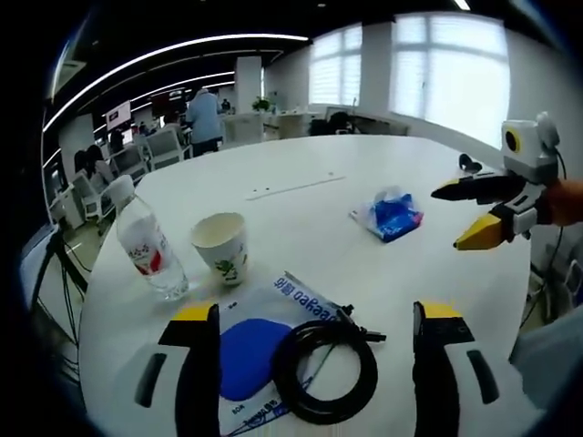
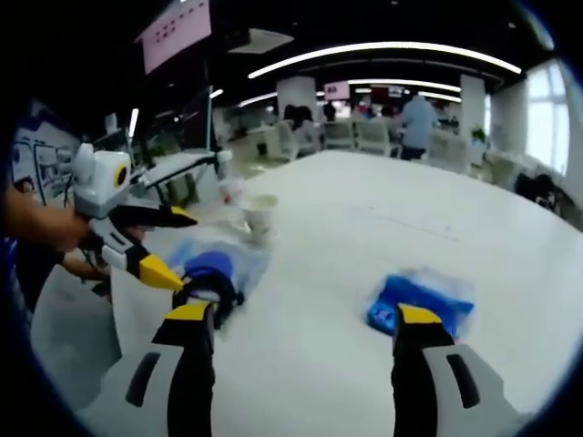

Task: Arrange the tabletop items into an orderly group along one side of the table until the central work area is clear of visible clutter.

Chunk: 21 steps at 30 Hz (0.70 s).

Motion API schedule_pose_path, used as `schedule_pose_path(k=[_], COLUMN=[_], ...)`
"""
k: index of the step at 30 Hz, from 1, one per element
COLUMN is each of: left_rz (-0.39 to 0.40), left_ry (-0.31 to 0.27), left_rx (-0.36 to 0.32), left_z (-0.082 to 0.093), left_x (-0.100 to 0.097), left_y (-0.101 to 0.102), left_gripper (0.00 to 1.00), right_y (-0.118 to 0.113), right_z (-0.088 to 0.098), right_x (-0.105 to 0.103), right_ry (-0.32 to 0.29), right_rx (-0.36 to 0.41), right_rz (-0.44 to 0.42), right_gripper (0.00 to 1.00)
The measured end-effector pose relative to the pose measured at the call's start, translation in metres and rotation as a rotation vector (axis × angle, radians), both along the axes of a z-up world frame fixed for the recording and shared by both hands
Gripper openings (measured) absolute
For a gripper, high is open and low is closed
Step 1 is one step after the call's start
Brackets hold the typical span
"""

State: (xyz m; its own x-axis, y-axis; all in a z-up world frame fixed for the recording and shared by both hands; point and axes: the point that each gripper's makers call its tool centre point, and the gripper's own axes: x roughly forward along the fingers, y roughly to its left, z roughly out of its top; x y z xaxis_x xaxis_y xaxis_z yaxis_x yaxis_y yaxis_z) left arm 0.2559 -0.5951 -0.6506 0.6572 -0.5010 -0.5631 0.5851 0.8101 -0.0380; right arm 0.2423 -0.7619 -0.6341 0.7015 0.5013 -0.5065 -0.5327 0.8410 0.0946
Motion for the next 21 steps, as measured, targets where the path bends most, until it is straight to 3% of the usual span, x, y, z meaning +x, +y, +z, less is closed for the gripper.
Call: schedule_pose_path(k=[21], left_rz=[0.007], left_ry=[0.04], left_rx=[0.021], left_z=[-0.024], left_x=[-0.007], left_y=[0.033], left_gripper=[0.79], right_y=[0.04], right_z=[-0.017], right_x=[-0.007], right_ry=[0.039], right_rx=[0.007], right_rz=[0.03], right_gripper=[0.74])
